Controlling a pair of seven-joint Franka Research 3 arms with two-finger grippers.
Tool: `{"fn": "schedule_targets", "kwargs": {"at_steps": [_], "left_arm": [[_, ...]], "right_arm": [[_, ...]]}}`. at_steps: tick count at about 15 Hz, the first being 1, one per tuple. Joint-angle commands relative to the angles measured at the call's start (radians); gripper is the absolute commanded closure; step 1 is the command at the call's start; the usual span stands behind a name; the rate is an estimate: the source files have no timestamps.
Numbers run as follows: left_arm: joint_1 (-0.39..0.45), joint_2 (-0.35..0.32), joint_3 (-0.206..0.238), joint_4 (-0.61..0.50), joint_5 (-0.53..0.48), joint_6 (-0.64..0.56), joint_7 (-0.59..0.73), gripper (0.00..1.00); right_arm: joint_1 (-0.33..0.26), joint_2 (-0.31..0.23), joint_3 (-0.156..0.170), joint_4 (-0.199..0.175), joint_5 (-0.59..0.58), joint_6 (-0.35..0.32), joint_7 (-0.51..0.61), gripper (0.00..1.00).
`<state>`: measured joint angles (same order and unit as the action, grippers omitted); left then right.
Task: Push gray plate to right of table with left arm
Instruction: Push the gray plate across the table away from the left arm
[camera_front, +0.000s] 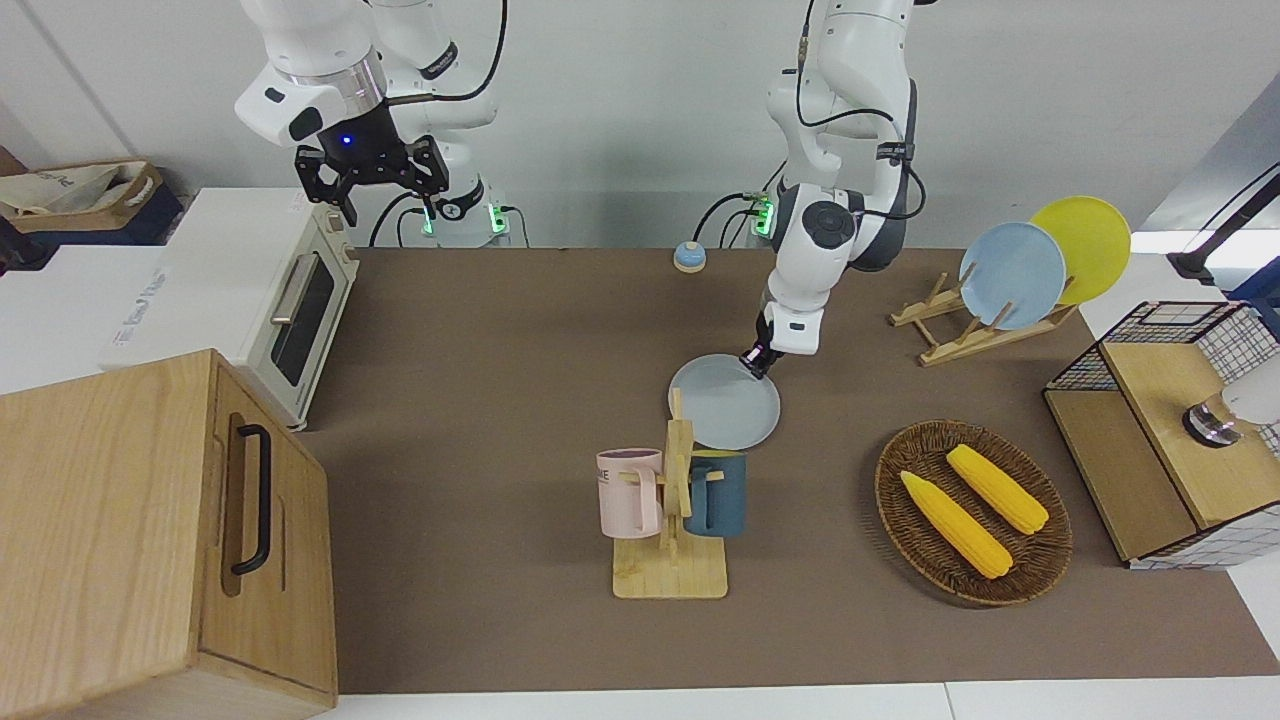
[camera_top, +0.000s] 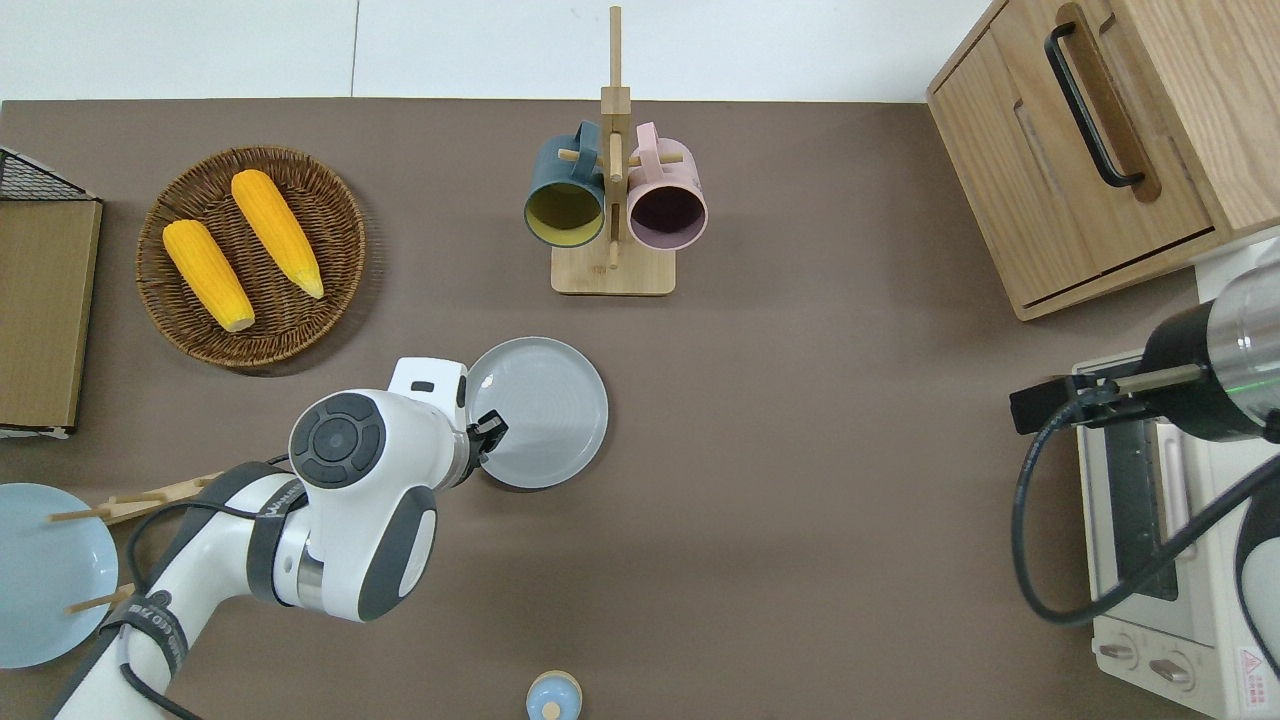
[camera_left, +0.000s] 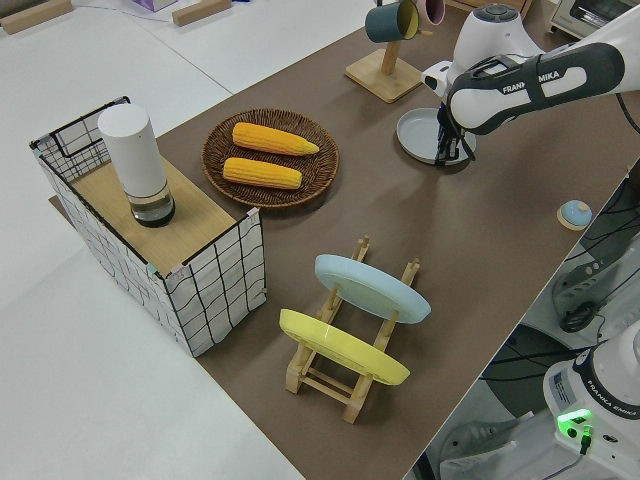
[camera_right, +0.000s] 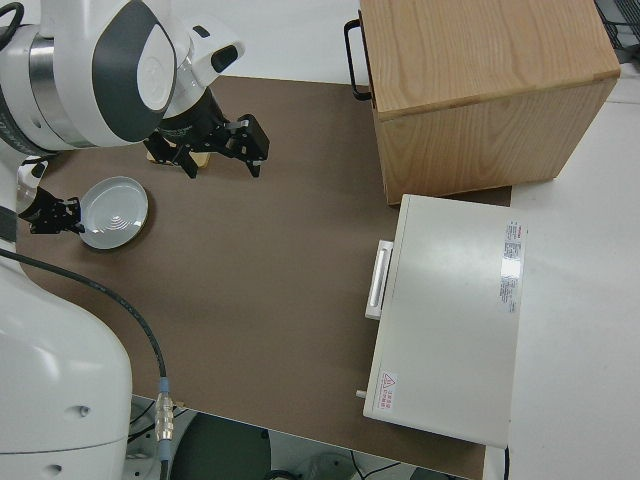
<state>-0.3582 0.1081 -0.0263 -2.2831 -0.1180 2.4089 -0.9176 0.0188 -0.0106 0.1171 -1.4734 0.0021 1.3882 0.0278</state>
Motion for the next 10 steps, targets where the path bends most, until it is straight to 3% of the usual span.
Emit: {"fn": "schedule_targets", "kwargs": {"at_steps": [1, 10], "left_arm": [[-0.077, 0.028, 0.006, 0.007, -0.006, 0.018, -0.09, 1.0], [-0.172, 0.079, -0.018, 0.069, -0.002, 0.016, -0.272, 1.0]], "right_arm": [[-0.02, -0.006, 0.015, 0.004, 0.01, -0.012, 0.001, 0.017], [-0.02, -0.006, 0.015, 0.004, 0.01, -0.014, 0.0, 0.017]]}}
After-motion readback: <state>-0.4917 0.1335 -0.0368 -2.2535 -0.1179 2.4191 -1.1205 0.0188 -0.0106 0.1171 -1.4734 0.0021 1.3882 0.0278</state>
